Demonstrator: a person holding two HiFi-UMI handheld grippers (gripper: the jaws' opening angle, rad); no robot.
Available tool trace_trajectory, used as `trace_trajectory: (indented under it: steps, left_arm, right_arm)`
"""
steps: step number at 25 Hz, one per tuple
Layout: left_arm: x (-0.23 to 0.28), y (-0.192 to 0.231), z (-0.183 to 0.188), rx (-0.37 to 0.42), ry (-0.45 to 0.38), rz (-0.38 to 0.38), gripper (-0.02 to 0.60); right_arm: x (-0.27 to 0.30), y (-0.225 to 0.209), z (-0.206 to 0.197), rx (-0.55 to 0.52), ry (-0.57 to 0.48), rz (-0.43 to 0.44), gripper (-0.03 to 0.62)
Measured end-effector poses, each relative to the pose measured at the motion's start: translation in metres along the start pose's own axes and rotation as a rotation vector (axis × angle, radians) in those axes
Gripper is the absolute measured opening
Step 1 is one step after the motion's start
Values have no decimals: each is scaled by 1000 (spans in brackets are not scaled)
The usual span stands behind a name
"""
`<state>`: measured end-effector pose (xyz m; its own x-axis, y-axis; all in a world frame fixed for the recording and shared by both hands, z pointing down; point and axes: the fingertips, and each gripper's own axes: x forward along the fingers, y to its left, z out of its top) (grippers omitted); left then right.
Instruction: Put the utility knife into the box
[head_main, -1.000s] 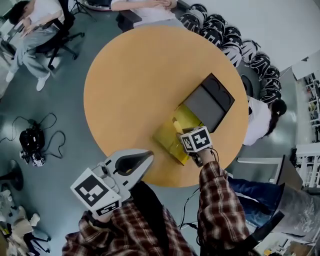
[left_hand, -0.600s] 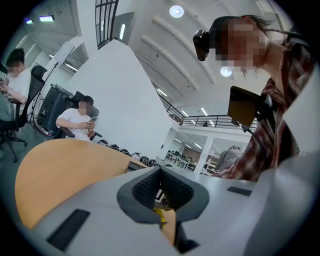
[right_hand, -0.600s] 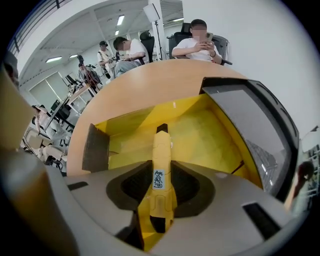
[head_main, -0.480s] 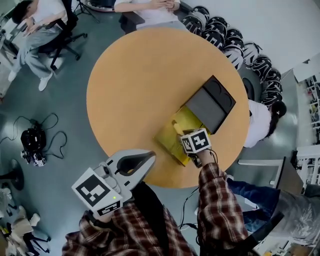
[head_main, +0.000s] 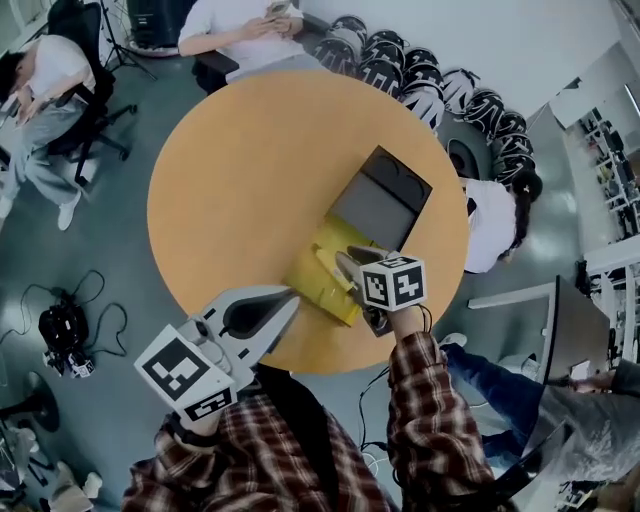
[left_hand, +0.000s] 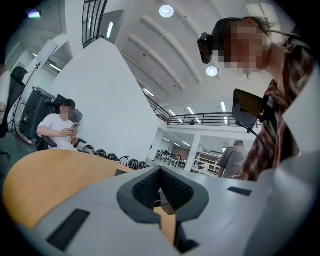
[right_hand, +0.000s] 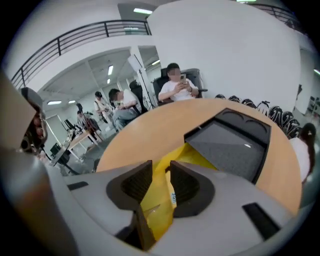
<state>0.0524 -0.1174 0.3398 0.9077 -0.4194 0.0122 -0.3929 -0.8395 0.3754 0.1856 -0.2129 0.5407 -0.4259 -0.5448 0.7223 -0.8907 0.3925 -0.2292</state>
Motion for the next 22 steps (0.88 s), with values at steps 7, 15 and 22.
trace_trajectory:
  steps: [7, 15, 22]
  left_arm:
    - [36, -19, 27, 72, -18, -113, 11]
    - [67, -47, 49, 107, -24, -236, 11]
    - [85, -74, 53, 121, -24, -312, 11]
  right_arm:
    - [-117, 39, 72, -9, -403, -24, 59]
    - [-229, 81, 100, -33, -689, -116, 14]
    - [-265, 88, 84, -16, -761, -191, 12]
